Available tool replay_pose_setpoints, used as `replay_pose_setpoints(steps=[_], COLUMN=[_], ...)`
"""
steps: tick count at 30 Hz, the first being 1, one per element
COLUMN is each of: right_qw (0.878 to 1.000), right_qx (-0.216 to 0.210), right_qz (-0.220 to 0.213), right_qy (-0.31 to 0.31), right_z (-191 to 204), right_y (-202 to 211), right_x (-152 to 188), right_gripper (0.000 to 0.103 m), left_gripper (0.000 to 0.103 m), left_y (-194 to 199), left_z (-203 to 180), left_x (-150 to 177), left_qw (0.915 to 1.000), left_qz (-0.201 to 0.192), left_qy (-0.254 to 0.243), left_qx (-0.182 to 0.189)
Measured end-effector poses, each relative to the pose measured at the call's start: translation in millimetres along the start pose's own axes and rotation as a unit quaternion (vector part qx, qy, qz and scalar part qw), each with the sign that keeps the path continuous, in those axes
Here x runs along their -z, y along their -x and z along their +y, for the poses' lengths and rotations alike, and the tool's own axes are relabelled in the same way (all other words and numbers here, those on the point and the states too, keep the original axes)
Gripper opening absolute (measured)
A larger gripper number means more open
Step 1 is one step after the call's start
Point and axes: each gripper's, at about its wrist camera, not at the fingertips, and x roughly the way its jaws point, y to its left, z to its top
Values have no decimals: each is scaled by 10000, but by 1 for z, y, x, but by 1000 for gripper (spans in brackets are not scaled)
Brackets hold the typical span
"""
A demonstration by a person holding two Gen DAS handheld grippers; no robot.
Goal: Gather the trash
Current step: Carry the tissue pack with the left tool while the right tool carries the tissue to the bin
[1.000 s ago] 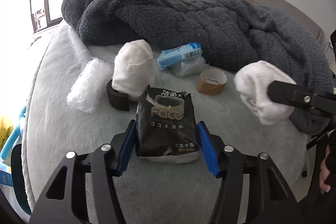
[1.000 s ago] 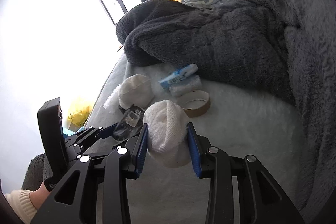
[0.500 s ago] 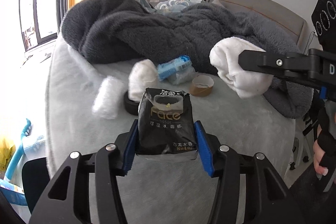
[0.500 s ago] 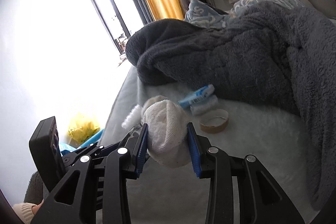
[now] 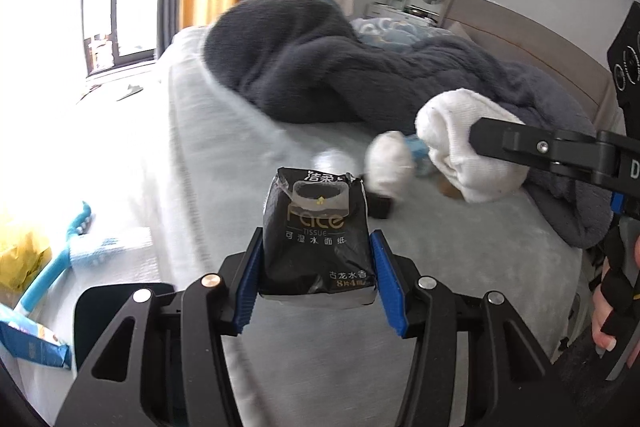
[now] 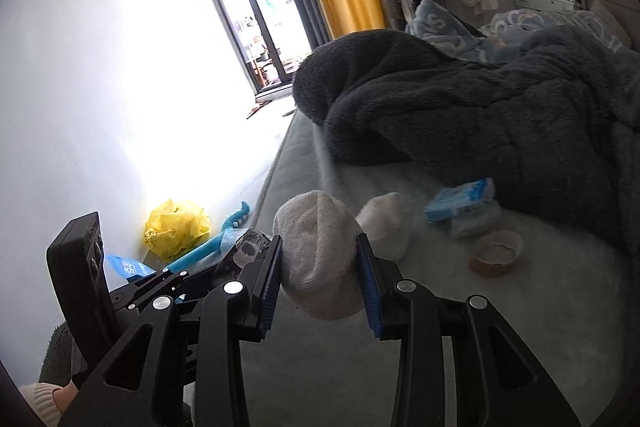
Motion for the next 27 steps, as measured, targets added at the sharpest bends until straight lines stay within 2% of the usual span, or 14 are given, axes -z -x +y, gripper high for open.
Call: replay_pose_setpoints(steps=[11, 18, 27], right_qw=[9985, 9960, 9920], right_qx=[-338, -585, -979], right_qz=[161, 292, 487], right_qy=[401, 609, 624], right_z=[53, 89, 125], right_y=[-35, -56, -81], right_x=[-2, -2, 4], right_gripper=[37, 37, 37], left_gripper=[55, 55, 55], left_y=[6, 9, 1], left_z=[81, 115, 156], left_x=[15, 31, 61], left_qw=[9947, 9906, 9824], left_qz=[270, 470, 972], left_qy=[906, 1096, 1212], left_qx=[-391, -663, -1040])
